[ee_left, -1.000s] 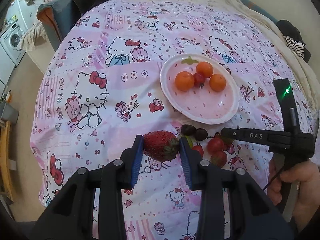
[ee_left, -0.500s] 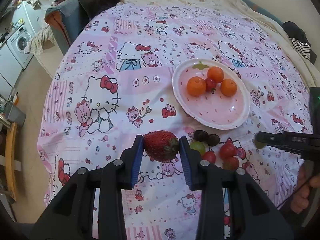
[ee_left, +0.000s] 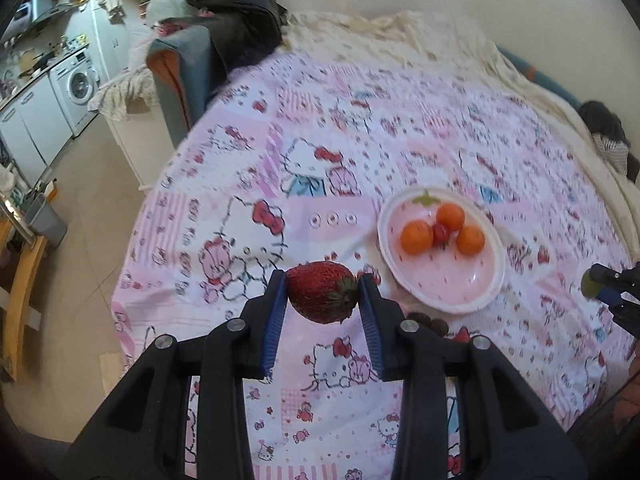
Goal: Organize fruits
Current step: 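Grasp the strawberry with the left tool while the right tool grasps the green lime, then carry the strawberry and lime over the plate with both tools and lower them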
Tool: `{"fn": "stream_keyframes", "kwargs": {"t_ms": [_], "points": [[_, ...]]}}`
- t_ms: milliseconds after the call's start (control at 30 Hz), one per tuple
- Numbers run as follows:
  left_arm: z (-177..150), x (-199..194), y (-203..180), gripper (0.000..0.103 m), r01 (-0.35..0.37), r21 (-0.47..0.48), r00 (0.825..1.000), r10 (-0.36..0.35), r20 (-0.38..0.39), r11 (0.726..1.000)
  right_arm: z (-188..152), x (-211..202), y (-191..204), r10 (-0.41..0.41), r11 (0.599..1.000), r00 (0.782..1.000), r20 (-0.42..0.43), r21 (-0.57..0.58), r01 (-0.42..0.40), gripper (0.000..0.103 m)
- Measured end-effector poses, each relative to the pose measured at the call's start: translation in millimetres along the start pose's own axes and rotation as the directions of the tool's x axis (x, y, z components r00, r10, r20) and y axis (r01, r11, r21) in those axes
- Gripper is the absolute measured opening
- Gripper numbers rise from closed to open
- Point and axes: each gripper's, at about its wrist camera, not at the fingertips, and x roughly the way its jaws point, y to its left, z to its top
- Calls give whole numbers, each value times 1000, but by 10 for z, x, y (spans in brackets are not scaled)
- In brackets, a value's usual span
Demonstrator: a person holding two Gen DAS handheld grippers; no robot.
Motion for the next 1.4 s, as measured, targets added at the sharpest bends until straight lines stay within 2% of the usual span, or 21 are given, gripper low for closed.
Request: {"fn": "stream_keyframes", "kwargs": {"t_ms": [233, 367, 700, 900, 1100, 1267, 1400], "points": [[305, -105, -36, 32, 15, 26, 998, -16, 61, 1000, 193, 12, 250, 123, 992, 992, 34, -44, -121, 31], [477, -5, -146, 32, 34, 51, 997, -37, 74, 998, 281, 171, 382, 161, 985, 987, 14, -59, -160, 31], [604, 638, -658, 32, 83, 161, 996, -85, 5, 983, 522, 759, 566, 97, 986, 992, -79, -127, -107, 31], [437, 1033, -973, 32, 96, 230, 995, -84, -61, 969, 469, 1072, 511, 51, 988, 988, -148, -135, -72, 31], [250, 1221, -1184, 32, 106, 287, 992, -80, -102, 952, 333, 1362, 432, -44, 985, 976, -212, -175, 6, 31], [132, 1276, -1366, 32, 56, 406, 997, -33, -64, 912, 265, 1463, 419, -87, 979, 967, -240, -199, 38, 31], [56, 1344, -1389, 32, 21, 441, 998, 7, -62, 897, 234, 1521, 410, -95, 979, 962, -258, -198, 43, 31]]}}
